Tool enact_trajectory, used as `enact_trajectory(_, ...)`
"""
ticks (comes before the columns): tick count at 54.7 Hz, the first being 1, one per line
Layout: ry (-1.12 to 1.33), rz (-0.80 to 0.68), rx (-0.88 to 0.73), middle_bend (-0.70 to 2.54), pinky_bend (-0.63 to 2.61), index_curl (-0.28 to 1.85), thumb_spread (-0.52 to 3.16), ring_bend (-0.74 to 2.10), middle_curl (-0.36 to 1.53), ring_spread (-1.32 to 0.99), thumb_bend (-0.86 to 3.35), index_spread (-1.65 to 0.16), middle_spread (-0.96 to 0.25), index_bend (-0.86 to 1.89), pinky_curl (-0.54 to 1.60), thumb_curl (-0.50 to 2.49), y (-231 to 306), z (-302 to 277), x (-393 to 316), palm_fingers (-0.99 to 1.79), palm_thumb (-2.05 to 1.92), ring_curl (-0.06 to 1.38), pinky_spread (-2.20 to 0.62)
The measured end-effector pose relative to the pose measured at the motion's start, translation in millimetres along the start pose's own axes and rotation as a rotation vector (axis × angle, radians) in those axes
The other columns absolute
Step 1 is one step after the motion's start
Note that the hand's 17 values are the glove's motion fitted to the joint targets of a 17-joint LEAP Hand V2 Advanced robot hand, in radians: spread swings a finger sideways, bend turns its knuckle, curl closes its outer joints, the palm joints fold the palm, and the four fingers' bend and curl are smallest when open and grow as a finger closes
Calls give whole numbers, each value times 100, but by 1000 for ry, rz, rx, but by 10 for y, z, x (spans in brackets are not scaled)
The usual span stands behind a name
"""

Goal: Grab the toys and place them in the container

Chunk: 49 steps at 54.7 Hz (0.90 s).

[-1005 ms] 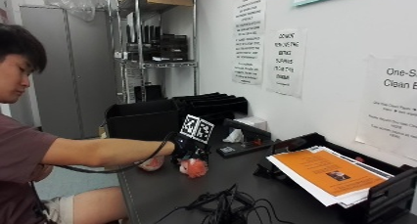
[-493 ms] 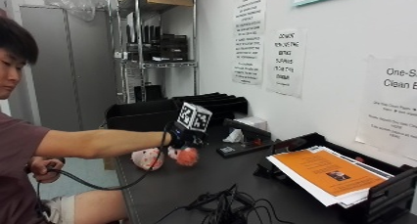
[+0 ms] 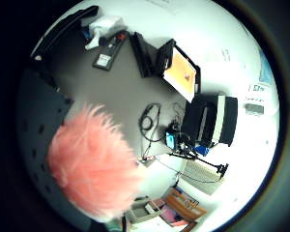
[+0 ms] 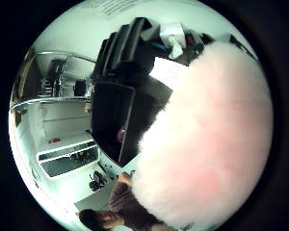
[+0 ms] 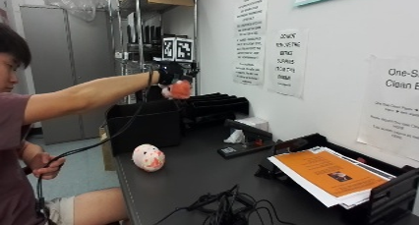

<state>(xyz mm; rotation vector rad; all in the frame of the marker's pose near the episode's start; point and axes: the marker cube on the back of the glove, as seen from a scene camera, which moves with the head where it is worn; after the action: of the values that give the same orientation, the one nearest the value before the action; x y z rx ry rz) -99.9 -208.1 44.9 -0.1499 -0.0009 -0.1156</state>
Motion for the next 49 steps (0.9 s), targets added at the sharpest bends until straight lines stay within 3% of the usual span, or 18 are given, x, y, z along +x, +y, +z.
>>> enact_trajectory(15,59,-163,36,110,80,93,37,121,100,-49,8,-31,-34,108,54,104,-67,-421,-1278,84,69,78,-37)
enact_trajectory(26,32,-330,41,113,82,99,32,124,103,-49,8,-31,-33,107,56,110,-152,-302,-2420,82,68,81,-37)
enact_trajectory(31,-33,-437,81,112,85,101,31,124,103,-49,7,-31,-32,106,57,113,-93,-204,-2717,79,67,81,-37)
enact_trajectory(40,-8,-492,61,113,87,104,30,125,104,-48,6,-31,-32,103,58,117,-161,-57,-3108,77,67,82,-37)
enact_trajectory(49,134,-402,-174,106,93,106,36,122,103,-47,2,-32,-33,93,59,118,-118,103,-2995,60,64,82,-36)
